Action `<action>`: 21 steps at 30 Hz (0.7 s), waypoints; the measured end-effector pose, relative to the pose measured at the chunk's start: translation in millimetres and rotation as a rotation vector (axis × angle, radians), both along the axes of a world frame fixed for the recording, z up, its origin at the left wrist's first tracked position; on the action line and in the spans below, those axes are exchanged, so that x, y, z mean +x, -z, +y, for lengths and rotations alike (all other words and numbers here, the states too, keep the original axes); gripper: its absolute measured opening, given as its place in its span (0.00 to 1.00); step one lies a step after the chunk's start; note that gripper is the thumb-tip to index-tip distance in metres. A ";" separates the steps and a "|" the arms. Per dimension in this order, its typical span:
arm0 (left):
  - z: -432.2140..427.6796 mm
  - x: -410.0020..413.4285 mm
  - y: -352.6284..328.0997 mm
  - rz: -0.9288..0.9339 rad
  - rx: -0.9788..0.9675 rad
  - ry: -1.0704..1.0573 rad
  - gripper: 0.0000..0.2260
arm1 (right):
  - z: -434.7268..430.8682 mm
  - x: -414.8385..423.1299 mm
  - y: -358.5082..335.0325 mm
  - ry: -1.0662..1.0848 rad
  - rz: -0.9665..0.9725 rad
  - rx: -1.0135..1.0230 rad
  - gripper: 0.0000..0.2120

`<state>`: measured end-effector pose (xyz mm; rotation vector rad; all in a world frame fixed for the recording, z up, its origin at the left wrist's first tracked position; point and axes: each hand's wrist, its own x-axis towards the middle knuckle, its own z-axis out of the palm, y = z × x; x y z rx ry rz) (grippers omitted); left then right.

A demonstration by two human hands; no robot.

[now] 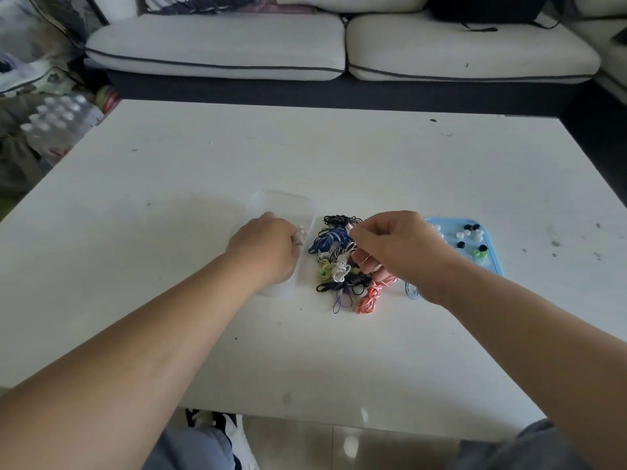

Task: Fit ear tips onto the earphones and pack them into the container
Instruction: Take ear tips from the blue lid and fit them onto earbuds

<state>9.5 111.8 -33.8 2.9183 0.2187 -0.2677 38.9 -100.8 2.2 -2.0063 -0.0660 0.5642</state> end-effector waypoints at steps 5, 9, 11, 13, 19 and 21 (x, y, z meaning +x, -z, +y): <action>-5.0 12.4 -19.3 -0.142 0.020 -0.022 0.10 | -13.0 5.2 0.1 0.017 -0.056 -0.056 0.08; -28.0 15.9 -41.6 -0.403 -0.130 0.067 0.12 | -22.3 8.2 1.5 0.011 -0.081 -0.105 0.09; -47.8 13.0 -40.5 -0.332 -0.248 0.111 0.10 | -26.6 9.3 2.9 0.006 -0.093 -0.143 0.09; -64.2 13.2 -28.2 -0.225 -0.276 0.174 0.09 | -31.2 11.2 4.9 0.001 -0.075 -0.180 0.11; -84.7 24.8 1.5 -0.045 -0.223 0.289 0.10 | -46.8 13.8 12.7 -0.057 0.024 -0.222 0.19; -84.9 27.4 2.6 -0.003 -0.214 0.311 0.13 | -51.8 14.6 13.6 -0.055 0.038 -0.189 0.20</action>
